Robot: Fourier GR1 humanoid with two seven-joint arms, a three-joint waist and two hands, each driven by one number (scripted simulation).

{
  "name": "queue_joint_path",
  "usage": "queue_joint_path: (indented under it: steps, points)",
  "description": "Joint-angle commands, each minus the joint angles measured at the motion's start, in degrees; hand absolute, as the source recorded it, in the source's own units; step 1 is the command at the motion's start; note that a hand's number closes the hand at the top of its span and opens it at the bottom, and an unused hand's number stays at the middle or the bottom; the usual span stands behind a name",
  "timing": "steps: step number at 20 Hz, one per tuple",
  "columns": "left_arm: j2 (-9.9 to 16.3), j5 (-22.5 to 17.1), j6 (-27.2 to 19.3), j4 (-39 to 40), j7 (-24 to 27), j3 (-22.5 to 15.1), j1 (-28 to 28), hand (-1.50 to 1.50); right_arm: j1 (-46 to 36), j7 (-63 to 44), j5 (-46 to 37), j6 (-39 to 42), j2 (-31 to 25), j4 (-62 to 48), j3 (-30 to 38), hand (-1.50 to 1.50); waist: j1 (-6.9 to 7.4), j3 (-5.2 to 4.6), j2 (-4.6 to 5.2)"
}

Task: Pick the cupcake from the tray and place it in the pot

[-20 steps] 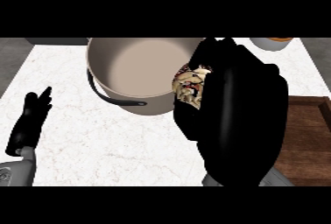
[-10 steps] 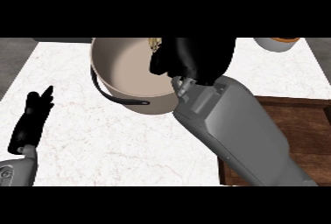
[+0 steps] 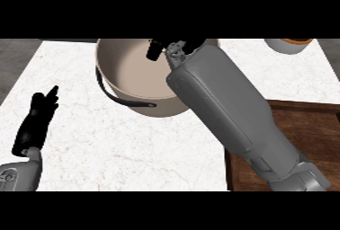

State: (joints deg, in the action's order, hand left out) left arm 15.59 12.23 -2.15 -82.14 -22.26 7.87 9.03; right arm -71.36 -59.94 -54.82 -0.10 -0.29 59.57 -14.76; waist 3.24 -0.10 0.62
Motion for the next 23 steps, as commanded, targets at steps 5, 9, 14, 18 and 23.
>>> queue_joint_path:
  steps: [5, 9, 14, 18, 23]
  points:
    - [-1.02, 0.1, 0.07, 2.75, 0.78, -0.55, 2.72, 0.0, 2.9, 2.25, 12.33, -17.48, 0.27, -13.93, -0.58, -1.5, 0.86, 0.0, 0.66]
    - [0.69, -0.55, 2.05, -1.22, -0.91, -0.51, 1.84, 0.0, -0.25, 4.08, 17.19, -26.99, 0.28, -15.58, -0.31, -1.5, 2.77, 0.06, 0.57]
    - [-0.58, 0.54, -0.16, 0.65, 0.92, -0.3, 0.75, 0.0, 3.5, 10.05, 18.01, -42.57, 0.28, -13.76, 0.55, -1.5, 0.82, 0.09, 0.31]
    - [0.84, 0.03, 0.9, 0.52, -0.85, 0.68, 0.64, 0.0, 1.49, 11.4, 16.52, -51.9, 0.28, -14.25, 2.52, -1.5, -0.34, 0.08, -0.02]
    - [1.32, -2.33, 2.1, 0.69, 0.47, 2.84, -1.94, 0.0, 7.76, 13.75, 14.74, -55.83, 0.22, -9.67, 4.53, -1.5, -3.2, 0.11, -0.8]
